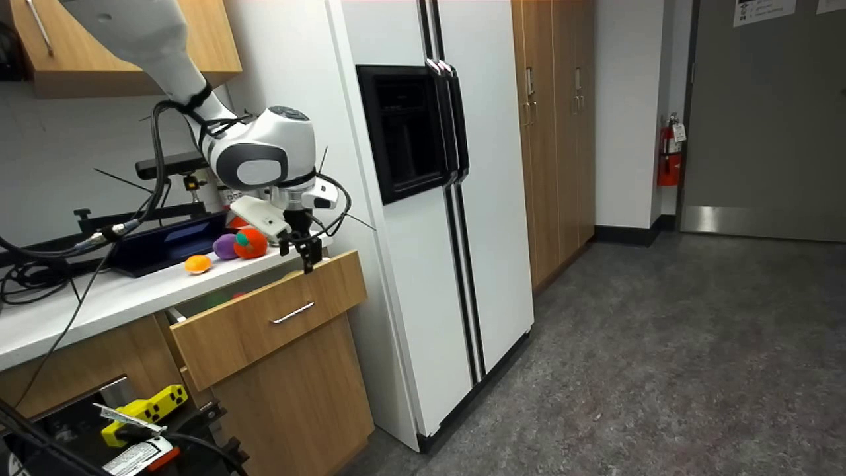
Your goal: Open the top drawer.
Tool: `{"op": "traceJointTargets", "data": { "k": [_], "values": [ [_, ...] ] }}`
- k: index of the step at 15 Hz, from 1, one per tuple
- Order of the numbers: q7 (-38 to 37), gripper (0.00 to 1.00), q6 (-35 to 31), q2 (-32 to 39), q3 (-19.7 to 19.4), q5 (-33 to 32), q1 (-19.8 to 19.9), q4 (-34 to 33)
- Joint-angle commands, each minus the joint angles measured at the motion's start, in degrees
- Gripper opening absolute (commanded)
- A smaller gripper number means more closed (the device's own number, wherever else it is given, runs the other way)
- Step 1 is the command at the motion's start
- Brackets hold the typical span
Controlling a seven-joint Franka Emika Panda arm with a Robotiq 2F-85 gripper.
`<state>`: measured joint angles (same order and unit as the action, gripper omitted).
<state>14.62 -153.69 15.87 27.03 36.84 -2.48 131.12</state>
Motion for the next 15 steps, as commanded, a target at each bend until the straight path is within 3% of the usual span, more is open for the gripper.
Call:
{"op": "traceJointTargets", "data": {
  "k": [1, 2, 8, 15],
  "values": [
    [8.98, 0.58, 4.04, -2.95, 0.11, 6.04, 0.49, 0.89],
    [6.02, 0.50, 5.30, -4.25, -0.87, 4.18, -1.76, 0.78],
    [7.51, 0.04, 8.59, -2.88, -0.77, 4.87, -5.96, -2.25],
    [7.18, 0.00, 8.20, 3.37, -1.09, 3.26, -9.17, -2.92]
  ]
}}
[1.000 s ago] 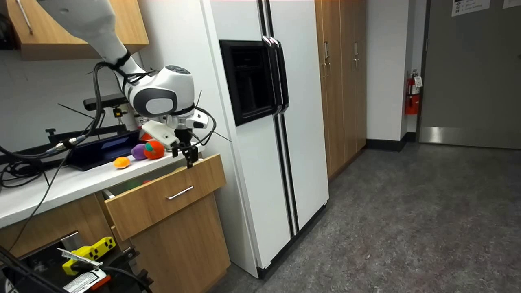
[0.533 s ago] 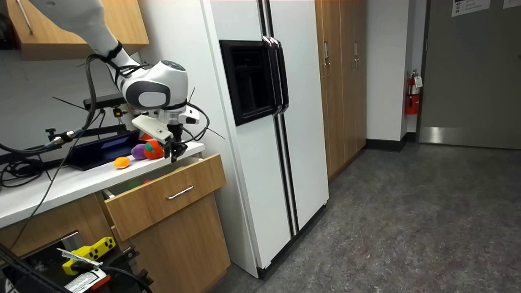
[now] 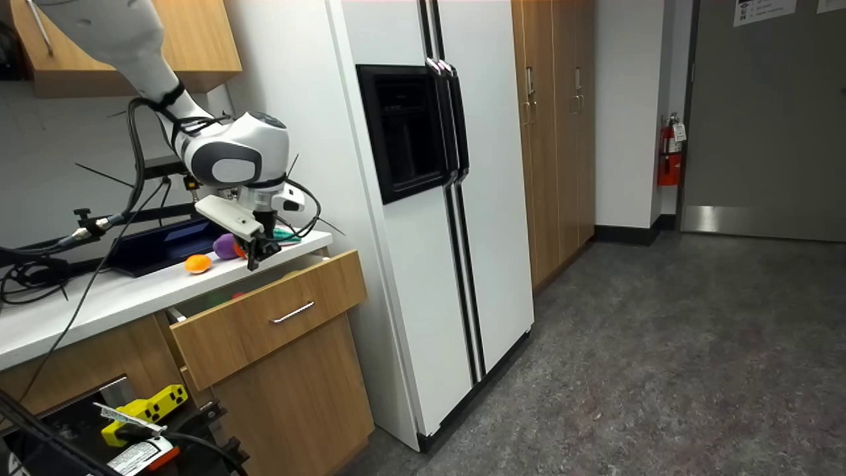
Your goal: Open the top drawer.
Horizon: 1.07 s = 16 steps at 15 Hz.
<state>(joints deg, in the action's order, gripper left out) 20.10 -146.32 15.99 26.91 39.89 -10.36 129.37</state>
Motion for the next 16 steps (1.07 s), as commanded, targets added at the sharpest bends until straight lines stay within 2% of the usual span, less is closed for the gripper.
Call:
{"op": "traceJointTargets", "data": {
  "k": [1, 4, 8, 16],
  "values": [
    [1.44, 0.00, 0.76, 4.21, -1.02, -0.20, -1.49, -1.23],
    [0.48, 0.00, 1.22, 6.61, -1.39, -2.55, -2.08, -1.57],
    [-1.93, 0.00, 1.59, 6.69, -2.96, -10.37, -2.59, -1.00],
    [-11.64, 0.00, 8.37, 0.28, -8.62, -29.22, -3.37, 2.87]
  ]
}}
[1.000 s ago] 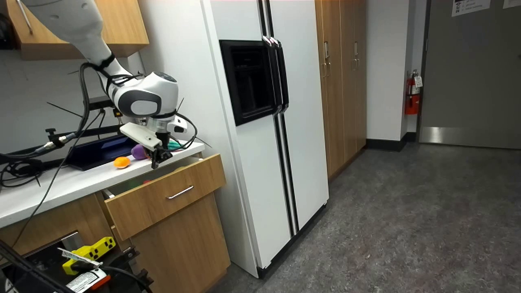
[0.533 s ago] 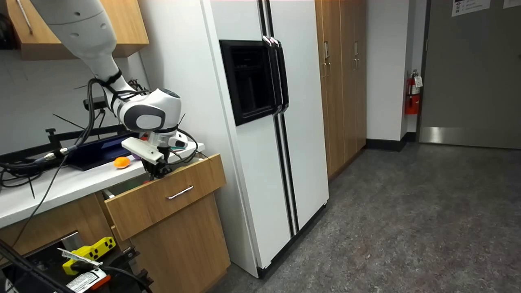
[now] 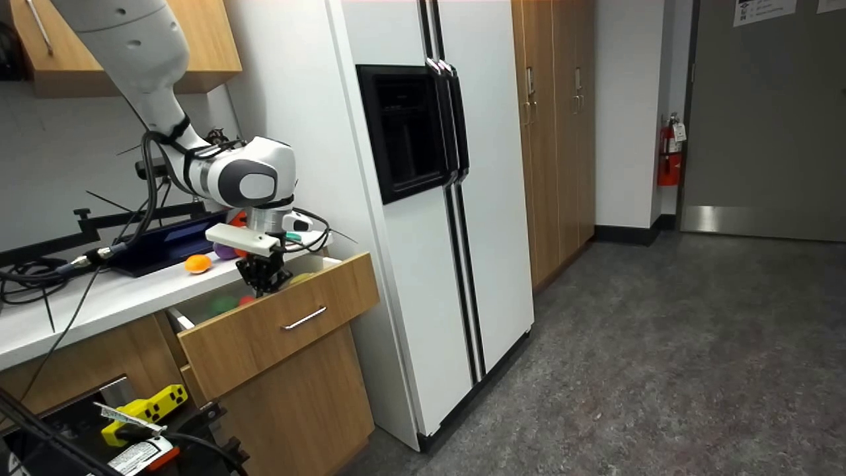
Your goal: Open the top drawer.
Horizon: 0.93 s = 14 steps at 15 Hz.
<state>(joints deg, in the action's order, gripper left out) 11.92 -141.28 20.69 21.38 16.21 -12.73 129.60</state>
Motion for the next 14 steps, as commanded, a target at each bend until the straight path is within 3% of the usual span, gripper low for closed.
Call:
{"op": "traceJointTargets", "data": {
  "k": [1, 7, 14],
  "values": [
    [-4.18, 0.00, 4.57, -5.43, -3.85, -7.35, -0.82, 2.79],
    [-1.61, 0.00, 12.67, -9.68, -9.47, -11.88, 3.36, 2.04],
    [1.09, 0.00, 13.70, -11.69, -14.44, -12.45, 7.66, 0.75]
  ]
}}
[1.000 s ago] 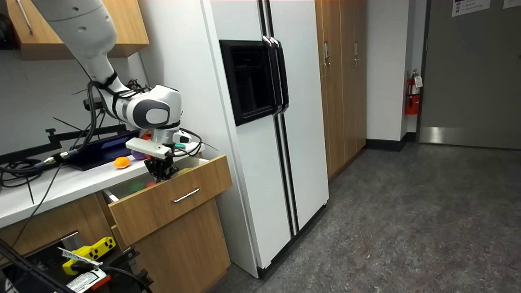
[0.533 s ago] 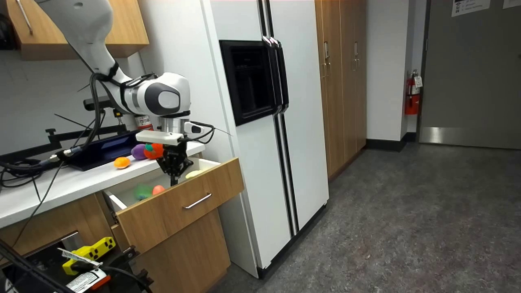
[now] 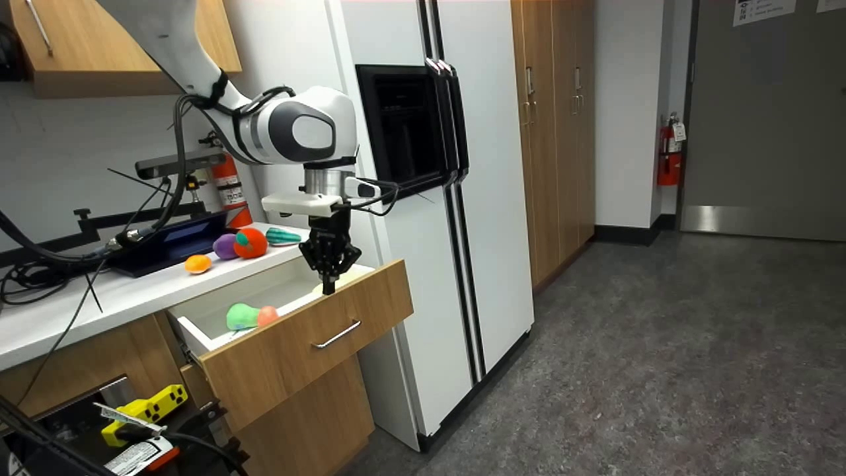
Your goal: Open the top drawer.
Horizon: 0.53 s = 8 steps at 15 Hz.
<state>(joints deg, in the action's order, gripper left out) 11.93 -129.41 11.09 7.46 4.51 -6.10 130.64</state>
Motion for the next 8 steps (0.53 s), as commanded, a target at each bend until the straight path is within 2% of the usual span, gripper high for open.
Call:
{"op": "traceJointTargets", "data": {
  "k": [1, 8],
  "values": [
    [1.31, 0.00, 1.86, -2.33, -0.59, -0.42, 1.22, -0.60],
    [1.90, 0.00, 0.14, -4.79, 1.10, 2.88, 0.41, -1.53]
  ]
}}
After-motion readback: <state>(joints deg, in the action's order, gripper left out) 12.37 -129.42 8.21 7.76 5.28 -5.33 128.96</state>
